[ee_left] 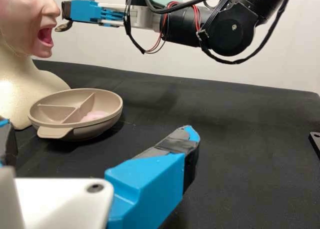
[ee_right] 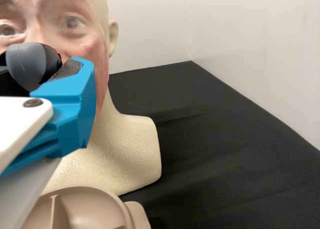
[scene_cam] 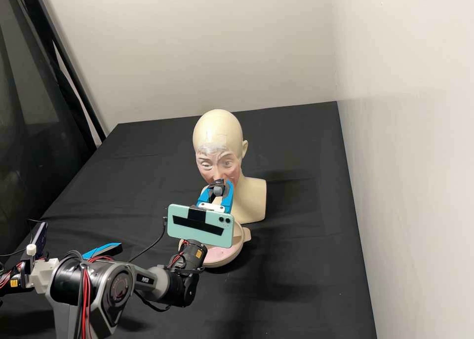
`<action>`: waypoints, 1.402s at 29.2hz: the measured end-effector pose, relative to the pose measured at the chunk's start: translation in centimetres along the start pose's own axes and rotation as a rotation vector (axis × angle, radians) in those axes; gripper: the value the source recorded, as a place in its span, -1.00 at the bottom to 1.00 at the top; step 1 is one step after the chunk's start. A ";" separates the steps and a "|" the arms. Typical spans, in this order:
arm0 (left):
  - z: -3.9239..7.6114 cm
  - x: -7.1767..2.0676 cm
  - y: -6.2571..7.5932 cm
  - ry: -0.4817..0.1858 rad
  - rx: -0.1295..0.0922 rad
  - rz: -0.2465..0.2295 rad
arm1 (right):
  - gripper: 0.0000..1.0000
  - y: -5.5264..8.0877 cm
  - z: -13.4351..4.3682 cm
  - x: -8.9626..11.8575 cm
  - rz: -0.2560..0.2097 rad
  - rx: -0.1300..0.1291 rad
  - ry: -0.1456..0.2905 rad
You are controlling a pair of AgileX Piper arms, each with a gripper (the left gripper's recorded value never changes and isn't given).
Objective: Feed the grandma with a spoon
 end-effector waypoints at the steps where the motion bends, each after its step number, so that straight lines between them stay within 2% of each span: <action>1: 0.0 0.00 0.0 0.000 0.000 0.000 | -1.00 -0.1 -0.1 0.0 -0.003 0.000 0.002; 6: 0.0 0.06 0.1 -0.001 0.000 0.003 | -1.00 -0.3 -0.5 0.2 0.000 0.008 0.011; 20: 0.0 0.29 0.0 0.000 0.000 0.000 | -1.00 -1.5 -1.4 0.1 -0.034 0.015 0.037; 41: -0.1 0.31 -0.1 0.001 0.000 -0.004 | -1.00 -1.6 -1.4 -0.1 -0.040 0.015 0.032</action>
